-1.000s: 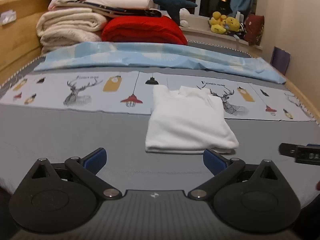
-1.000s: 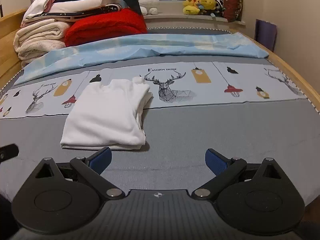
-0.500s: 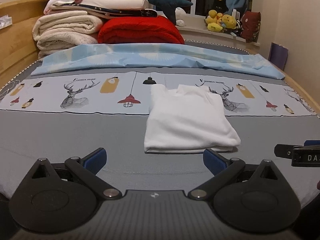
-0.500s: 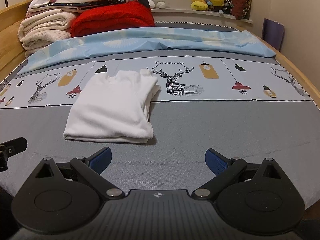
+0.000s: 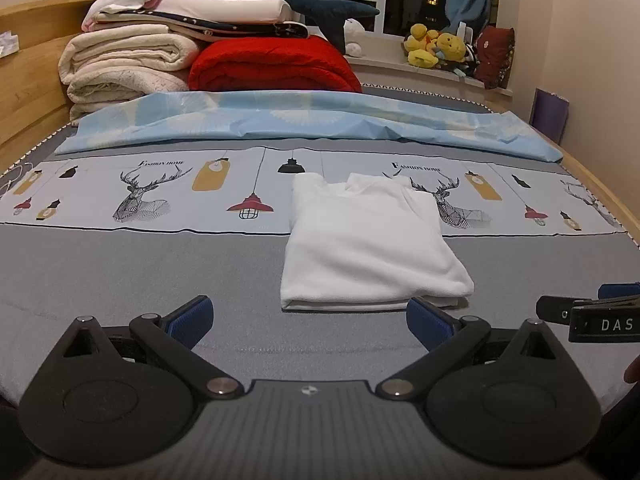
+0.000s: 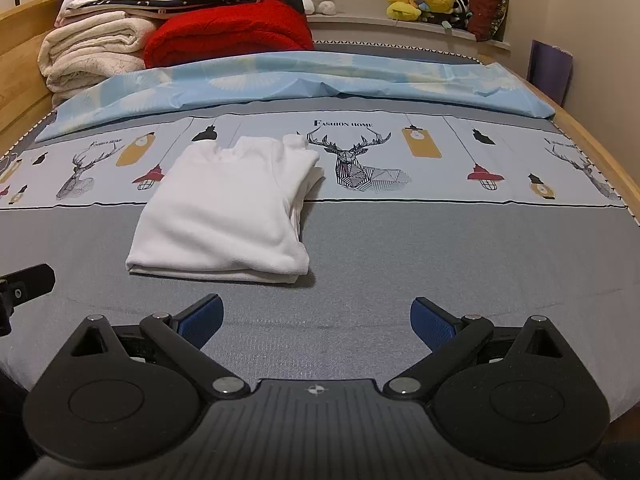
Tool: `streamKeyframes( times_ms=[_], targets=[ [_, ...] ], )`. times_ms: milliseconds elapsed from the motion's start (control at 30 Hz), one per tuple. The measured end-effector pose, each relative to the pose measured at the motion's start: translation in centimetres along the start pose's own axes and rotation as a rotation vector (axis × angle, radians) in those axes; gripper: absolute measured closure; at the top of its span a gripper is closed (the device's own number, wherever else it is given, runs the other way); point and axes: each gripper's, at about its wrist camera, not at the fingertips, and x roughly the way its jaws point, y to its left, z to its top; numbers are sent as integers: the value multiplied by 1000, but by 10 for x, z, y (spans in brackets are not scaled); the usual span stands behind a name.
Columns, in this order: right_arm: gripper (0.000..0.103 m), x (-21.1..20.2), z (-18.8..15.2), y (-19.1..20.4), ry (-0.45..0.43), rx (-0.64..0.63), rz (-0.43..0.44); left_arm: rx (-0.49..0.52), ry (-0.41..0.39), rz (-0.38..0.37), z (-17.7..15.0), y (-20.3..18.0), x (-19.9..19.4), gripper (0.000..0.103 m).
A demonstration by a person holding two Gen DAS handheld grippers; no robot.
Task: Fold small clothes
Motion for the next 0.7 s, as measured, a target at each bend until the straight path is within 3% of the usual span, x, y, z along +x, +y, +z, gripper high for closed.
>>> streamKeyframes(
  times_ms=[700],
  targets=[
    [4, 1, -1, 0, 3, -9, 2, -12, 3, 0, 0, 0, 0, 0]
  ],
)
